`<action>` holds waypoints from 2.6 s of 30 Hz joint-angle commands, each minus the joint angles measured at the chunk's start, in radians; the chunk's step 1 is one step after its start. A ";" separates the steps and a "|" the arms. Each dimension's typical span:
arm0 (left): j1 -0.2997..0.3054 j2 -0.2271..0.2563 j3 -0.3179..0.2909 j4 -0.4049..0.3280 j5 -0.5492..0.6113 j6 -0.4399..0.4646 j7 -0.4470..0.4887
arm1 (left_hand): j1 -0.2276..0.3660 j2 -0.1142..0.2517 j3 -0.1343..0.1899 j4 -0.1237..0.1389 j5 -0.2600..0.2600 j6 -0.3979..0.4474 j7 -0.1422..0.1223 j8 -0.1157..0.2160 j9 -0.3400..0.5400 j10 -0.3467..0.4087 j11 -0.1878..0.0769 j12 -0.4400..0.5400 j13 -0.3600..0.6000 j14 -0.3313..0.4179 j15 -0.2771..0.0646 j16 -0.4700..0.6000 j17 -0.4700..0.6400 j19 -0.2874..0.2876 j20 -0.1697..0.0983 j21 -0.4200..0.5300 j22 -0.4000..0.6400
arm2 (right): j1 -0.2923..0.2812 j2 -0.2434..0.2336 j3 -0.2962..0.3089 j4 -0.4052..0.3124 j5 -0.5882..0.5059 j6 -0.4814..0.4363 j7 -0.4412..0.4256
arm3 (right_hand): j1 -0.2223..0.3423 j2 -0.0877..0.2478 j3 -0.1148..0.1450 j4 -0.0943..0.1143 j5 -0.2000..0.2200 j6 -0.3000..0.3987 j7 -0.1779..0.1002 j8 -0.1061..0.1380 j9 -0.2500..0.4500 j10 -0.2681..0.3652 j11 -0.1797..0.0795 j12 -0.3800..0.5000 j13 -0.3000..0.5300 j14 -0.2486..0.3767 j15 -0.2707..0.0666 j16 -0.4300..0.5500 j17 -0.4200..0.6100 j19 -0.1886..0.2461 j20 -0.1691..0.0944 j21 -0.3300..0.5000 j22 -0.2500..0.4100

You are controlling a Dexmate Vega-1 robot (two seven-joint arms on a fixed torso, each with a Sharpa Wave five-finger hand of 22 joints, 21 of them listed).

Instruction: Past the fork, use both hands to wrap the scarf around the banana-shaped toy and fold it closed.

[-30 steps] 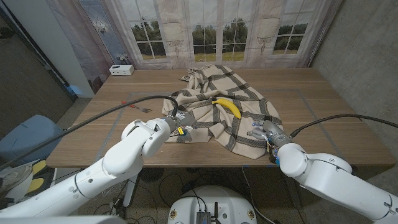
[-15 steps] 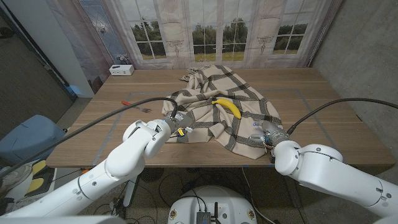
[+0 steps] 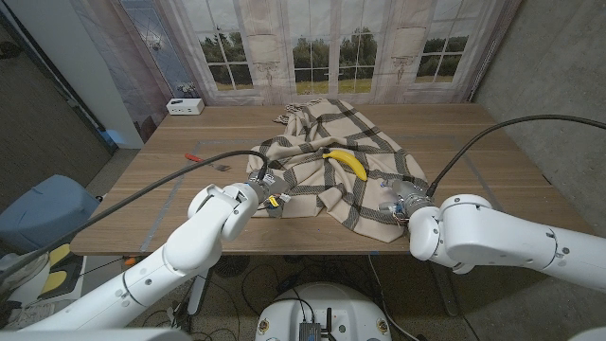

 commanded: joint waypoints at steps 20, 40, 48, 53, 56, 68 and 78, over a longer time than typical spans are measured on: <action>0.006 0.007 0.029 0.150 -0.020 -0.009 0.272 | 0.226 0.104 0.076 -0.024 -0.010 0.591 -0.066 0.121 0.012 0.489 -0.064 0.132 -0.002 0.153 -0.153 0.027 -0.007 0.049 -0.024 0.039 0.002 | 0.289 0.011 -0.194 0.088 0.532 -0.008 -0.075 | 0.021 0.021 -0.007 0.018 0.002 -0.002 0.020 0.008 0.007 0.014 0.007 0.015 0.009 0.053 -0.025 0.039 0.014 0.006 -0.009 0.010 0.004; 0.086 0.007 -0.040 0.117 -0.122 0.099 0.536 | 0.287 0.112 0.099 -0.025 -0.003 0.630 0.004 0.133 0.021 0.590 -0.072 0.184 0.061 0.305 -0.178 0.081 0.012 0.069 -0.037 0.057 -0.001 | -0.019 0.127 -0.184 0.226 -0.122 -0.008 -0.075 | 0.245 0.031 -0.172 0.005 0.082 0.458 0.011 0.093 0.013 0.489 0.041 0.227 0.095 0.522 -0.261 0.470 0.341 0.283 -0.131 0.074 0.016; 0.086 0.008 -0.040 0.110 -0.120 0.135 0.583 | 0.294 0.112 0.100 -0.023 0.002 0.634 0.017 0.135 0.024 0.592 -0.056 0.195 0.080 0.336 -0.180 0.092 0.019 0.073 -0.040 0.061 -0.001 | -0.274 0.195 -0.050 0.275 -0.580 -0.008 -0.075 | 0.472 0.098 -0.242 0.023 0.032 0.842 0.054 0.307 0.106 0.799 0.036 0.532 0.305 0.785 -0.266 0.707 0.684 0.416 -0.168 0.163 0.050; 0.089 0.011 -0.035 0.110 -0.117 0.148 0.606 | 0.300 0.112 0.099 -0.023 0.005 0.642 0.029 0.138 0.025 0.597 -0.051 0.205 0.093 0.351 -0.184 0.102 0.028 0.076 -0.044 0.064 -0.001 | -0.366 0.240 0.015 0.307 -0.757 -0.008 -0.075 | 0.482 0.081 -0.239 0.017 0.029 0.877 0.063 0.328 0.096 0.852 0.064 0.521 0.292 0.851 -0.267 0.735 0.741 0.481 -0.159 0.214 0.064; 0.092 0.014 -0.034 0.105 -0.115 0.153 0.619 | 0.306 0.112 0.097 -0.024 0.007 0.647 0.032 0.140 0.026 0.598 -0.049 0.210 0.102 0.357 -0.185 0.109 0.035 0.076 -0.045 0.065 -0.001 | -0.409 0.268 0.053 0.322 -0.839 -0.008 -0.075 | 0.482 0.076 -0.236 0.018 0.029 0.882 0.065 0.330 0.090 0.869 0.065 0.519 0.289 0.868 -0.266 0.733 0.754 0.498 -0.156 0.229 0.068; 0.122 0.024 -0.053 0.074 -0.126 0.154 0.731 | 0.338 0.108 0.085 -0.029 0.019 0.654 0.037 0.152 0.040 0.599 -0.043 0.237 0.147 0.379 -0.191 0.143 0.077 0.082 -0.052 0.075 -0.001 | -0.568 0.377 0.212 0.371 -1.109 0.058 -0.072 | 0.486 0.052 -0.223 0.015 0.027 0.902 0.074 0.334 0.066 0.926 0.078 0.518 0.285 0.941 -0.262 0.722 0.793 0.535 -0.125 0.275 0.075; 0.142 0.034 -0.087 0.025 -0.197 0.134 0.752 | 0.362 0.097 0.073 -0.029 0.042 0.679 0.049 0.166 0.045 0.616 -0.032 0.268 0.189 0.405 -0.194 0.175 0.119 0.097 -0.066 0.088 -0.001 | -0.668 0.429 0.314 0.384 -1.257 0.181 -0.075 | 0.479 0.038 -0.212 0.015 0.015 0.905 0.083 0.335 0.055 0.937 0.084 0.516 0.293 0.954 -0.260 0.699 0.804 0.526 -0.113 0.284 0.073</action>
